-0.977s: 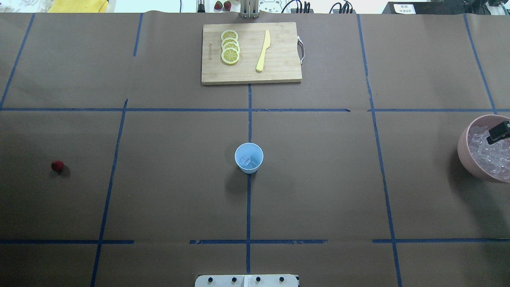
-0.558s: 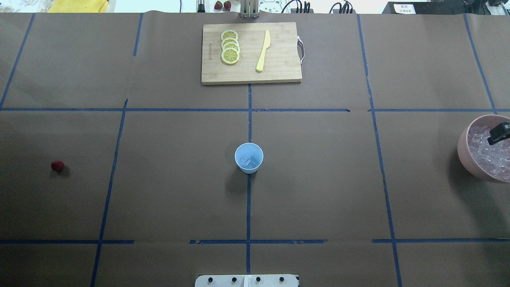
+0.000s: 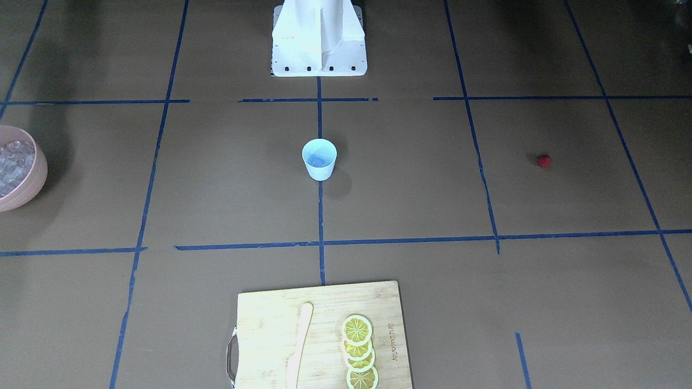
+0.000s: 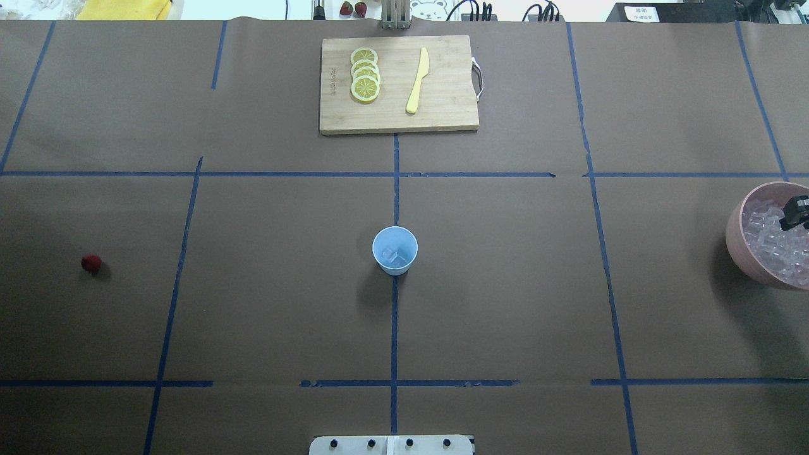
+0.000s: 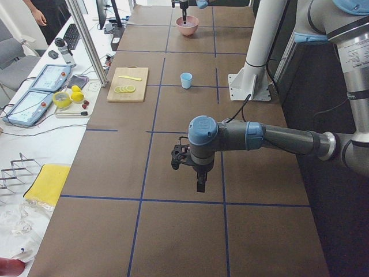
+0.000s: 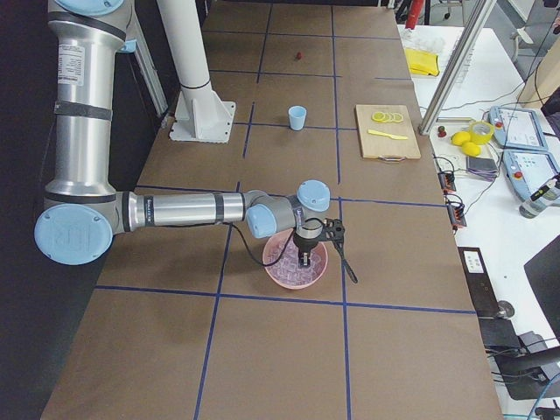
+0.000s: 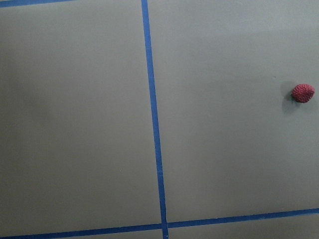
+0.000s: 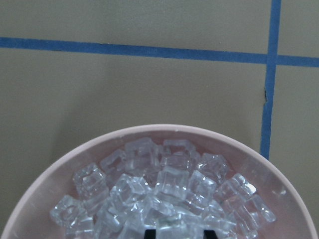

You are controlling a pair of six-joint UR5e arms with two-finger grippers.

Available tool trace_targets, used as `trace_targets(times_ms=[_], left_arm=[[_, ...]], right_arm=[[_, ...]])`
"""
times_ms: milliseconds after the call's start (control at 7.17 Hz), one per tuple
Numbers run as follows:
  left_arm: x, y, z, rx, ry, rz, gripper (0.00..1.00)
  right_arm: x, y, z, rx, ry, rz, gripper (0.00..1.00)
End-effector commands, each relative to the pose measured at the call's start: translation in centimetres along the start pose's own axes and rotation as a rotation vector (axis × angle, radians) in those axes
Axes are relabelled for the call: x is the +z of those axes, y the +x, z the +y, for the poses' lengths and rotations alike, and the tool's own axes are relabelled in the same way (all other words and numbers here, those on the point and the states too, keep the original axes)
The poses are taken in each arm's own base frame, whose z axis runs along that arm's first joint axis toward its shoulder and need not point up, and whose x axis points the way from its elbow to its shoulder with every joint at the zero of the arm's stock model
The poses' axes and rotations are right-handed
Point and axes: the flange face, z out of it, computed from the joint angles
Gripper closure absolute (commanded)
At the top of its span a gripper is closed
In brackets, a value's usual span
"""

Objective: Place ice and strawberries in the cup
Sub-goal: 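Lower the right gripper into the bowl and grasp another ice cube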

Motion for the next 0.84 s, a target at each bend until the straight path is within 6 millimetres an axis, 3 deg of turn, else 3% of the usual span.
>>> trace_targets(times_ms=[0,140,419,698], left_arm=[[0.1,-0.1,0.1,-0.003,-0.003,-0.001,0.00],[0.1,-0.1,0.1,-0.003,-0.003,-0.001,0.00],[0.1,-0.1,0.1,-0.003,-0.003,-0.001,0.00],[0.0,0.0,0.1,-0.002,-0.002,0.000,0.00]], right_arm=[[-0.1,-0.1,-0.1,-0.004,0.002,-0.002,0.86],[-0.1,-0.2,-0.1,-0.008,0.003,-0.003,1.00],[-1.0,-0.8,-0.1,-0.029,0.018,-0.013,1.00],[-6.0,-2.6,1.6,-0.055,0.099,-0.037,1.00]])
